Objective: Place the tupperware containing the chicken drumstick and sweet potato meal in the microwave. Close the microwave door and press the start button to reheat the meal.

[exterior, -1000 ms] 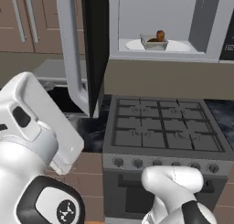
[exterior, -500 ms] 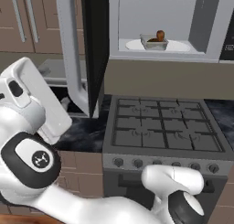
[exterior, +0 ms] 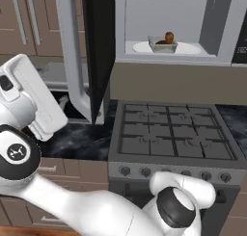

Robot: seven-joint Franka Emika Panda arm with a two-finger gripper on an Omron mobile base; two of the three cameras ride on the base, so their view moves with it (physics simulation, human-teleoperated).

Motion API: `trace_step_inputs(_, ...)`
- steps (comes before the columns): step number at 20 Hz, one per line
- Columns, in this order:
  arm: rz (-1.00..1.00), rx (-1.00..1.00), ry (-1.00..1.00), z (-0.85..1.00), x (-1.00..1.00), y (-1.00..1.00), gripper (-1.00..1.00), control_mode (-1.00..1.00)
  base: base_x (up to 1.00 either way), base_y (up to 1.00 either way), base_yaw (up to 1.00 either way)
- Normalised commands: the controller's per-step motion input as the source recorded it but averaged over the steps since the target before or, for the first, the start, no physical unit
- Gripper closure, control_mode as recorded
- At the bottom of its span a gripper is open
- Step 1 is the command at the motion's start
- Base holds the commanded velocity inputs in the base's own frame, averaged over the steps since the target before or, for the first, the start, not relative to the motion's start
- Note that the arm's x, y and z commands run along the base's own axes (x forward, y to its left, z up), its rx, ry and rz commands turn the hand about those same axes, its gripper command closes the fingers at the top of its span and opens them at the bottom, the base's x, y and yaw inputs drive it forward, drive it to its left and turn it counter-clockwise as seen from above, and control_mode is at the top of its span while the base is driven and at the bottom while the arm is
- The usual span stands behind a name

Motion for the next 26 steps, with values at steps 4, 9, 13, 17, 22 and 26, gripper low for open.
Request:
trace_step_inputs(4,-0.31,0.00,0.00,0.00,0.30,-0.12,-1.00,-1.00,0.00,0.00,0.00)
trace_step_inputs(9,-0.36,0.00,-0.03,0.00,0.04,-0.64,-1.00,-1.00,0.00,0.00,0.00)
trace_step_inputs(13,-0.37,0.04,-0.20,0.06,-0.22,-0.99,-1.00,-1.00,0.00,0.00,0.00)
trace_step_inputs(17,-0.30,0.08,-0.29,0.15,-0.33,-1.00,-1.00,-1.00,0.00,0.00,0.00)
trace_step_inputs(22,-0.23,0.13,-0.29,0.04,-0.39,-1.00,-1.00,-1.00,0.00,0.00,0.00)
trace_step_inputs(26,-0.13,0.21,-0.24,0.00,-0.10,-1.00,-1.00,-1.00,0.00,0.00,0.00)
